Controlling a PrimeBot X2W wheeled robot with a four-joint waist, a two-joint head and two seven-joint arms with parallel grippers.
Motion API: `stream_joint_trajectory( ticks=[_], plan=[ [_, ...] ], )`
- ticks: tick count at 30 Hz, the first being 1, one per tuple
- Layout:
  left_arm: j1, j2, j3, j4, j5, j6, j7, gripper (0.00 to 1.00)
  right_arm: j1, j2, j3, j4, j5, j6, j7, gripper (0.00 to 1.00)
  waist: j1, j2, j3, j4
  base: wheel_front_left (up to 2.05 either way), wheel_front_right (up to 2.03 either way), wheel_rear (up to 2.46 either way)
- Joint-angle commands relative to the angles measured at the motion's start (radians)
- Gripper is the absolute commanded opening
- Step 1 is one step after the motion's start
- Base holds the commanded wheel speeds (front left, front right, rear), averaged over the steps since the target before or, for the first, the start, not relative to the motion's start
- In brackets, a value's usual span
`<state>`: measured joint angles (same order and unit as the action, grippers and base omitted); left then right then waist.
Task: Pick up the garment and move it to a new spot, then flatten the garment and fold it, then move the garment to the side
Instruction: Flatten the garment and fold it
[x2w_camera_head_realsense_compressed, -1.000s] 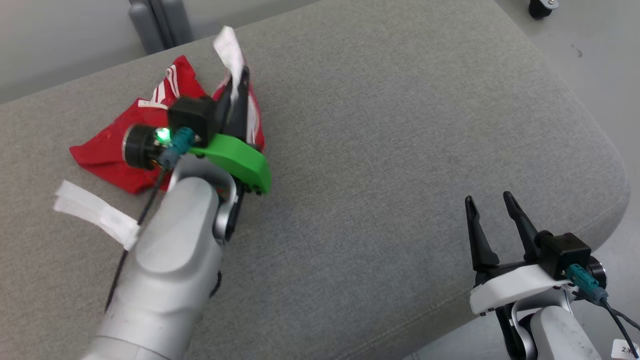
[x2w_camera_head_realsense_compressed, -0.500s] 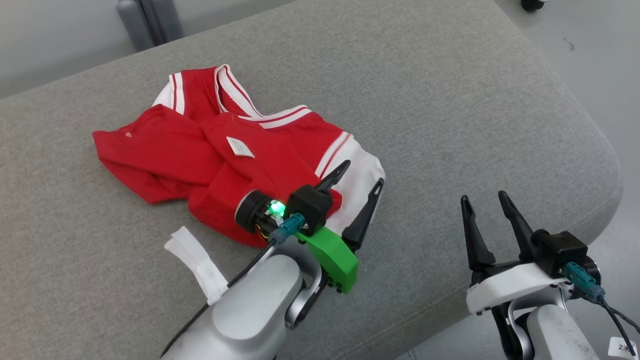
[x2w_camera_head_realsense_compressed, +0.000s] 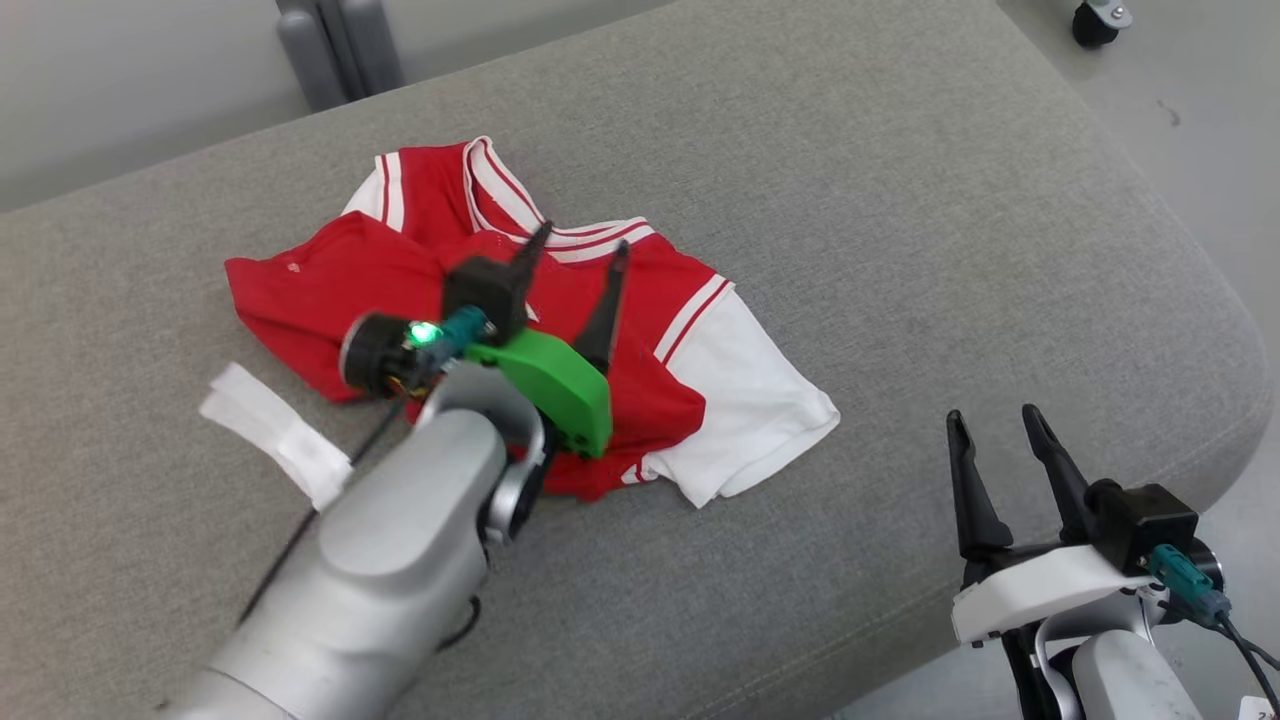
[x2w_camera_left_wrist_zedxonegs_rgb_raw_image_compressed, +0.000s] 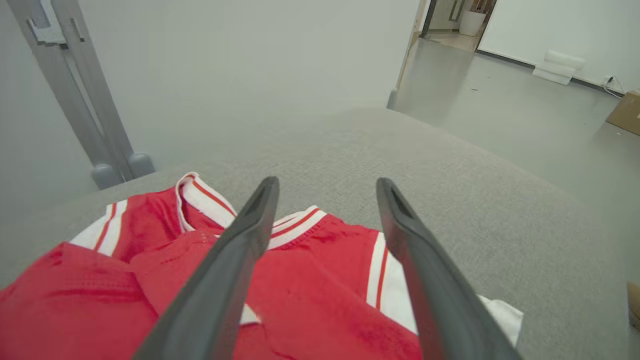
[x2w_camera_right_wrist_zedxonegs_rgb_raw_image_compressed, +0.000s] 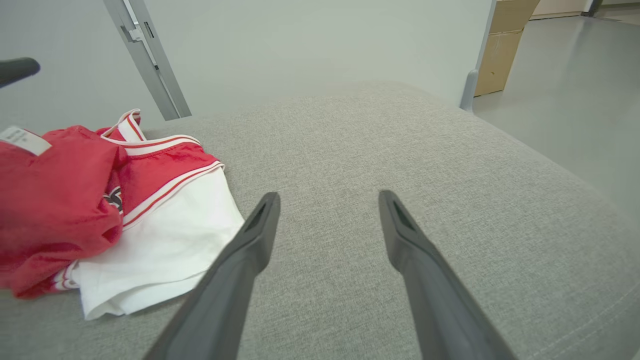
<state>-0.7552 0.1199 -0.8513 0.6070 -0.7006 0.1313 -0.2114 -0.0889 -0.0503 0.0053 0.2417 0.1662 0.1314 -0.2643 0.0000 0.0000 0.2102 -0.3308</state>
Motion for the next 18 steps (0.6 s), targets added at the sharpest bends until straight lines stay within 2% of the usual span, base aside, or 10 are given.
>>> stream_joint_trajectory(
  ticks=[1,8,12,18],
  plan=[
    [-0.038,0.013,0.007,0.016,-0.007,0.002,0.020,1.00,-0.009,-0.001,0.004,-0.002,0.005,-0.001,0.000,1.00,0.0000,0.0000,0.000,0.003,0.00,0.00,0.00],
    [-0.190,0.077,-0.030,0.161,0.003,-0.096,0.198,1.00,-0.040,-0.001,0.061,-0.001,0.011,-0.001,0.000,1.00,0.0000,0.0000,0.027,-0.034,0.00,0.00,0.00],
    [-0.247,0.106,-0.043,0.247,0.005,-0.131,0.270,1.00,-0.039,-0.001,0.082,0.003,0.014,-0.001,0.000,1.00,0.0000,0.0000,0.053,-0.058,0.00,0.00,0.00],
    [-0.289,0.113,-0.056,0.338,-0.021,-0.202,0.362,1.00,-0.020,-0.001,0.087,0.010,0.011,-0.001,0.000,1.00,0.0000,0.0000,0.075,-0.072,0.00,0.00,0.00]
  ],
)
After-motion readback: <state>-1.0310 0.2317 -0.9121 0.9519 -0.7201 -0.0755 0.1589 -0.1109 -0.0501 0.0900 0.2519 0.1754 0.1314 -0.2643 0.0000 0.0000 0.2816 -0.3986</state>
